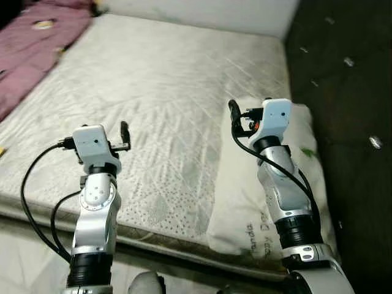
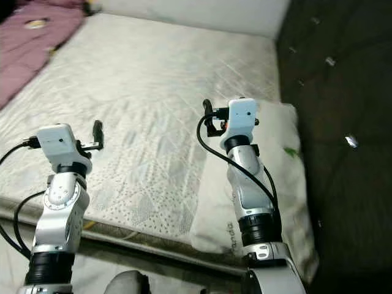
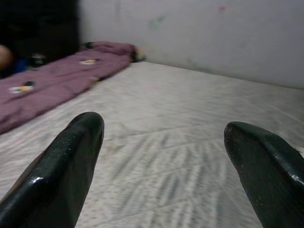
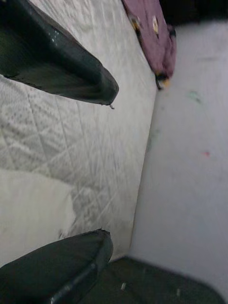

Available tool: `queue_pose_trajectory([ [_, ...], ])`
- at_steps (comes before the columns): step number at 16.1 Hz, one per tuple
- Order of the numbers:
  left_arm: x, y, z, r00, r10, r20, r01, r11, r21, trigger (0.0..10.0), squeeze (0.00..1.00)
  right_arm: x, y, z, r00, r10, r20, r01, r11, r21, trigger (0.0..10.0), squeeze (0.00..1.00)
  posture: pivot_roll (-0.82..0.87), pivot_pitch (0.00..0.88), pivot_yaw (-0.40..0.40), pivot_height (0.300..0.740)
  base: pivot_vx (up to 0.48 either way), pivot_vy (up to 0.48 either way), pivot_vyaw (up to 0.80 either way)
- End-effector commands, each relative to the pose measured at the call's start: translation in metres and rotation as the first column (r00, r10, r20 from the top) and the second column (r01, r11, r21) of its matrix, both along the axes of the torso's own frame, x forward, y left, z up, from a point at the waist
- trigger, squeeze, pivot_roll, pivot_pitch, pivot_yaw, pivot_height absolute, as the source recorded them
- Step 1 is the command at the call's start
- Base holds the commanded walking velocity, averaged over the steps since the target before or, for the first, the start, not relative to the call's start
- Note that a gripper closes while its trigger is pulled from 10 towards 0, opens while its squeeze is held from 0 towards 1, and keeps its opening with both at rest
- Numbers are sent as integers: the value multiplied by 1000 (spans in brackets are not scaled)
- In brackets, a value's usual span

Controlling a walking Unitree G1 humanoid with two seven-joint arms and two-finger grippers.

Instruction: Clean up the room

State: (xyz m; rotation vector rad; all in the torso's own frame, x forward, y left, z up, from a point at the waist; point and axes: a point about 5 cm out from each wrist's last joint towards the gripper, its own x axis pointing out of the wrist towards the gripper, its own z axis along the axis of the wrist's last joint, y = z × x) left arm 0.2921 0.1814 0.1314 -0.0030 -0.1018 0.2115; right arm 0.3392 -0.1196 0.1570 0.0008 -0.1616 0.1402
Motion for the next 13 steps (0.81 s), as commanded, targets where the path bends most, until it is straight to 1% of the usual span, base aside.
queue_pose_trajectory([
  [1, 0, 1, -2, 1000, 9, -12, -9, 1000, 8, 10000, 0, -1, 0, 1, 1000, -4, 1, 4, 1000, -11, 10000, 0, -53, 0, -30, 740, 0, 0, 0],
  [5, -1, -2, -5, 1000, -16, -20, 15, 999, -43, 10000, 0, -1, -2, -4, 999, -32, -17, 32, 999, -24, 10000, 0, -51, 0, -33, 740, 0, 0, 0],
  [6, -1, -3, -6, 1000, -18, -20, 17, 999, -42, 10000, 0, -1, -3, -6, 999, -32, -29, 32, 999, -22, 10000, 0, -53, 0, -33, 740, 0, 0, 0],
  [8, -1, -3, -7, 1000, -20, -23, 19, 999, -44, 10000, 0, -1, -3, -8, 999, -31, -37, 30, 999, -26, 10000, 0, -53, 0, -33, 740, 0, 0, -553],
  [13, 0, -5, -9, 999, -36, -25, 35, 997, -64, 10000, 0, -1, -3, -9, 999, -26, -42, 24, 999, -31, 10000, 0, -56, 0, -36, 740, 0, 0, -800],
])
